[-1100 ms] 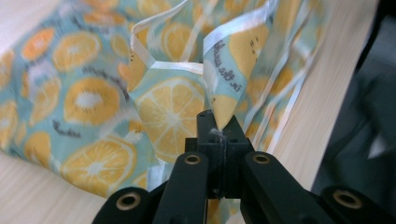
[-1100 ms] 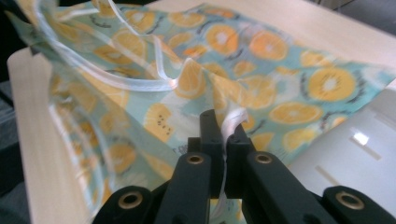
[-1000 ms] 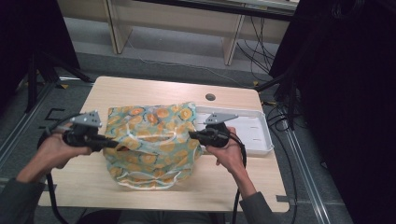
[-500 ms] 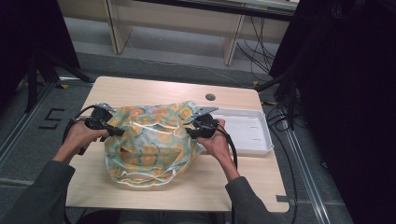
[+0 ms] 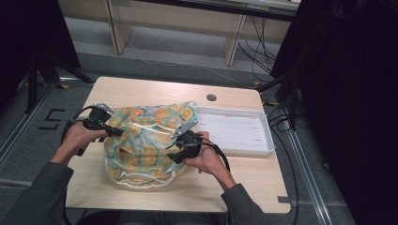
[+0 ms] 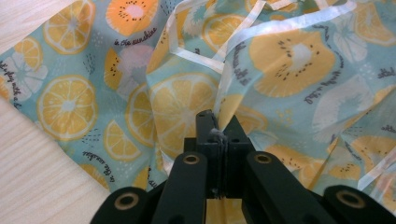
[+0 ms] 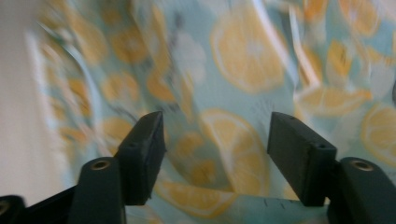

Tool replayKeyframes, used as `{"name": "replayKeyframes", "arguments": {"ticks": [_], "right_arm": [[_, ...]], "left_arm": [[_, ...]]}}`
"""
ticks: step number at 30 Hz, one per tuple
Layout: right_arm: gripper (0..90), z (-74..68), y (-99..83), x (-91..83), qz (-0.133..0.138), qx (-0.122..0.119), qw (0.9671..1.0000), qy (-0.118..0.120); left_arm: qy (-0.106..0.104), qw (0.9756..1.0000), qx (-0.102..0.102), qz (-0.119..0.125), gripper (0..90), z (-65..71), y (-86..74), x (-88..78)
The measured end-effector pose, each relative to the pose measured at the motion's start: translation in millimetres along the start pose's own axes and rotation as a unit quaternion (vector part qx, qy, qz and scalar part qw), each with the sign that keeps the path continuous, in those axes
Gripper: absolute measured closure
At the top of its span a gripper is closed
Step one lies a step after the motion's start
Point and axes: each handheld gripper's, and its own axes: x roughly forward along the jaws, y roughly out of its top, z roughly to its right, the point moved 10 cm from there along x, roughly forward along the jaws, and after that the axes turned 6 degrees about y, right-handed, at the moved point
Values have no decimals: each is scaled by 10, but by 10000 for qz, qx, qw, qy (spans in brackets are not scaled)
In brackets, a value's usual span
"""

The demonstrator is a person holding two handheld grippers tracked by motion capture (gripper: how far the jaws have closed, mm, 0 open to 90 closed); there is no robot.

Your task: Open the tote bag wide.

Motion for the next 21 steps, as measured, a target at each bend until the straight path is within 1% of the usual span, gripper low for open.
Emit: {"name": "replayKeyframes", "arguments": {"ticks": [1,2,3,4,5,6,7,8,9,10,11,12,13,14,15,16,17,18,19,20,21], "right_arm": [[422,49,-44,44,-117,-45,9999,-91],[543,103,-79,71,-219,-152,9995,-194],[678,119,-108,103,-261,-129,9995,-154],[790,180,-131,122,-329,-219,9991,-178],[861,188,-147,118,-346,-63,9991,-221],[900,231,-124,113,-245,-166,9993,-214],[900,220,-111,84,-120,115,9996,-206],[900,244,-84,48,0,120,9997,-210],[900,255,-59,18,102,33,9998,-147],[900,245,-53,-16,164,171,9996,-145],[900,270,-40,-43,181,69,9997,-169],[900,267,-38,-72,210,244,9993,-214],[900,261,-20,-84,291,296,9990,-183],[900,264,-17,-100,289,282,9990,-166],[900,263,-3,-99,354,273,9989,-173],[900,256,-2,-103,336,277,9989,-169],[900,269,6,-106,372,218,9989,-208],[900,255,3,-124,347,285,9988,-186],[900,258,27,-124,430,153,9988,-162],[900,248,32,-134,458,225,9986,-152],[900,231,36,-140,447,191,9988,-81]], "left_arm": [[-24,10000,-11,11,874,14,-5,4],[-18,9999,58,-90,867,17,-26,-7],[-30,9998,87,-154,853,26,-41,-16],[-14,9999,68,-96,824,38,-40,-14],[31,9999,93,-105,786,50,-54,-31],[133,9996,188,-185,717,59,-81,-68],[213,9991,284,-249,637,94,-103,-122],[293,9984,437,-217,569,136,-104,-194],[452,9974,558,-90,519,165,-79,-278],[554,9965,620,-51,478,217,-65,-388],[622,9956,687,113,460,302,-48,-467],[609,9944,848,193,458,406,-58,-533],[602,9927,1014,241,456,502,-82,-575],[676,9911,1129,218,452,561,-123,-582],[934,9858,1390,143,442,549,-166,-562],[1131,9821,1507,-28,421,543,-247,-505],[1303,9790,1557,-182,395,527,-324,-425],[1408,9781,1495,-333,378,505,-401,-339],[1511,9787,1323,-430,371,490,-466,-253],[1640,9768,1306,-437,373,439,-492,-180],[1663,9764,1308,-432,419,401,-518,-113]]}}
